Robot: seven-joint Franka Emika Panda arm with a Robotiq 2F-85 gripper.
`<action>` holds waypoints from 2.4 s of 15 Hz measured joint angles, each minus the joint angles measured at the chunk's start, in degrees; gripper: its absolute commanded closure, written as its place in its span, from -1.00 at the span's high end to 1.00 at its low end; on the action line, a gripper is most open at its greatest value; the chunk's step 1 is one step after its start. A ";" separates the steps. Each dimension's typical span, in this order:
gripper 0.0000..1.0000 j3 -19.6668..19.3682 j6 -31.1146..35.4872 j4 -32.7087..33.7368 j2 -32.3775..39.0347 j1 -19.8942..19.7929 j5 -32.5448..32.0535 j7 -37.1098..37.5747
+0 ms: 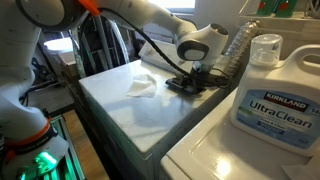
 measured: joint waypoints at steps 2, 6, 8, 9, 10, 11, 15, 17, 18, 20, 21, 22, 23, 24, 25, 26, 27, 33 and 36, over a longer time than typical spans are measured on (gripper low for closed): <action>1.00 -0.12 0.10 0.00 0.01 0.12 -0.02 -0.26; 1.00 -0.26 0.71 -0.46 -0.15 0.24 0.18 -0.13; 1.00 -0.32 1.50 -1.16 -0.47 0.23 0.64 0.24; 1.00 -0.36 1.93 -1.61 -0.70 0.22 0.96 0.45; 1.00 -0.41 2.52 -2.16 -1.00 0.21 1.36 0.59; 1.00 -0.46 3.03 -2.66 -1.27 0.19 1.82 0.64; 1.00 -0.47 3.07 -2.75 -1.37 0.22 1.78 -0.85; 1.00 -0.46 3.07 -2.63 -1.37 0.35 1.51 -2.43; 1.00 -0.45 3.07 -2.57 -1.37 0.41 1.38 -3.24; 1.00 -0.45 3.07 -2.37 -1.33 0.44 0.95 -4.69; 1.00 -0.47 3.07 -2.25 -1.27 0.43 0.74 -5.48; 1.00 -0.50 3.05 -2.19 -1.22 0.42 0.55 -6.29; 1.00 -0.52 3.05 -2.12 -1.15 0.39 0.42 -7.10; 1.00 -0.53 3.05 -2.07 -1.08 0.35 0.41 -7.84; 1.00 -0.55 3.05 -2.05 -1.04 0.32 0.41 -8.55; 1.00 -0.57 3.06 -2.05 -1.01 0.31 0.41 -9.11; 1.00 -0.61 3.06 -2.04 -0.97 0.31 0.40 -9.63; 1.00 -0.81 3.31 -2.16 -0.52 0.32 0.33 -11.14; 1.00 -0.85 3.83 -2.62 -0.60 0.31 0.66 -10.59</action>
